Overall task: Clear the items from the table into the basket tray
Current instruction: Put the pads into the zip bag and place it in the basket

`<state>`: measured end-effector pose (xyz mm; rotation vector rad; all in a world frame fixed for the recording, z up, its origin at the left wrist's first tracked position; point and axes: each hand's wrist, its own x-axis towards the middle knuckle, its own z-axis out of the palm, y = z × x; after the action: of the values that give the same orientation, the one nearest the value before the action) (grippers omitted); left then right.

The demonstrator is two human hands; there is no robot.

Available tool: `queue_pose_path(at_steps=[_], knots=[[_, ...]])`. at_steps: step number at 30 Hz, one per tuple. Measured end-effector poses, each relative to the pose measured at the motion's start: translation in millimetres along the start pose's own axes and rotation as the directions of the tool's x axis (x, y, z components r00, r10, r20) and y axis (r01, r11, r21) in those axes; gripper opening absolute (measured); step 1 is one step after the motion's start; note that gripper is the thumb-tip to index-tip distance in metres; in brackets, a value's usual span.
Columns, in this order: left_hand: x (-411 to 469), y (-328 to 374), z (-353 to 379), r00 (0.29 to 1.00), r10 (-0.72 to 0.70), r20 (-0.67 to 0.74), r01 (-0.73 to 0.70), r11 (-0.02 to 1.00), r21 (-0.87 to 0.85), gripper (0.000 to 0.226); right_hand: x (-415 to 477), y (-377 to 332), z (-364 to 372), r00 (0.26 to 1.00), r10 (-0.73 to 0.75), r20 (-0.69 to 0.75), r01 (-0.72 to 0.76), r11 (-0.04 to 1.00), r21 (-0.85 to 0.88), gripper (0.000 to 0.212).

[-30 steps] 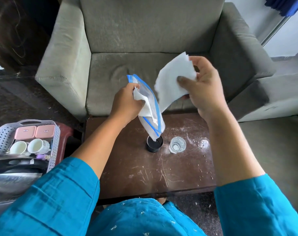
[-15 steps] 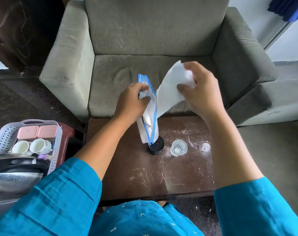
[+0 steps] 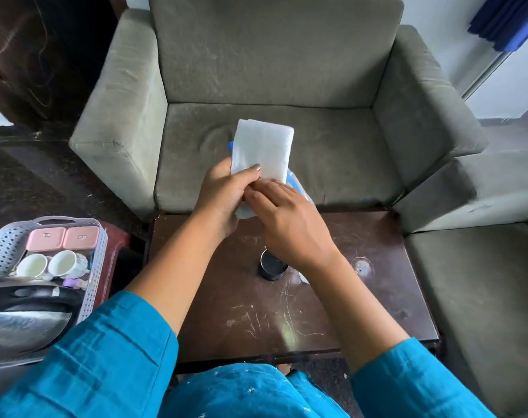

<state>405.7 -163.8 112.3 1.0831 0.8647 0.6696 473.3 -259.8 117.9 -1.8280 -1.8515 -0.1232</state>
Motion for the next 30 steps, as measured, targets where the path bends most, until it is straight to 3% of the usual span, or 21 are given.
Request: queue_pose_path(at_steps=[3, 6, 8, 10, 13, 17, 19, 22, 25, 28, 30], knots=[[1, -3, -3, 0.998, 0.022, -0.056, -0.019, 0.999, 0.037, 0.012, -5, 2, -5, 0.999, 0.014, -0.035, -0.01, 0.995, 0.102, 0.036], [5, -4, -4, 0.992, 0.013, -0.126, -0.001, 0.996, 0.095, 0.011, -10, 5, -13, 0.969, 0.197, -0.149, -0.152, 0.951, 0.269, 0.02], [8, -5, -4, 0.985, 0.026, -0.172, -0.003, 0.991, 0.136, 0.012, -9, 10, -17, 0.93, 0.332, -0.16, -0.28, 0.918, 0.282, 0.022], [9, -6, -5, 0.982, 0.039, -0.183, -0.009, 0.986, 0.164, 0.015, -6, 14, -19, 0.918, 0.396, -0.027, -0.386, 0.907, 0.166, 0.019], [9, -8, -4, 0.982, 0.052, -0.179, -0.014, 0.978, 0.208, 0.016, -6, 17, -16, 0.897, 0.411, 0.165, -0.419, 0.908, 0.017, 0.02], [8, -11, -3, 0.986, 0.051, -0.161, -0.02, 0.982, 0.188, 0.019, -7, 22, -8, 0.814, 0.518, 0.263, -0.538, 0.843, 0.006, 0.027], [6, -11, -4, 0.99, 0.056, -0.131, -0.033, 0.985, 0.172, 0.022, -8, 29, -5, 0.79, 0.534, 0.302, -0.537, 0.84, -0.08, 0.026], [1, -13, 0, 1.0, 0.002, -0.022, 0.001, 0.992, 0.126, 0.022, -4, 34, -4, 0.76, 0.554, 0.339, -0.53, 0.831, -0.168, 0.009], [-3, -15, 3, 0.995, -0.069, 0.073, 0.064, 0.995, 0.079, 0.018, 5, 40, -3, 0.72, 0.56, 0.41, -0.586, 0.807, -0.071, 0.012], [-3, -15, 0, 0.983, -0.128, 0.132, 0.124, 0.992, 0.039, 0.013, 9, 39, -4, 0.703, 0.45, 0.551, -0.585, 0.806, 0.088, 0.003], [-4, -15, -1, 0.968, -0.159, 0.192, 0.157, 0.987, 0.029, 0.015, 7, 40, -2, 0.688, 0.402, 0.604, -0.598, 0.785, 0.159, 0.018]])
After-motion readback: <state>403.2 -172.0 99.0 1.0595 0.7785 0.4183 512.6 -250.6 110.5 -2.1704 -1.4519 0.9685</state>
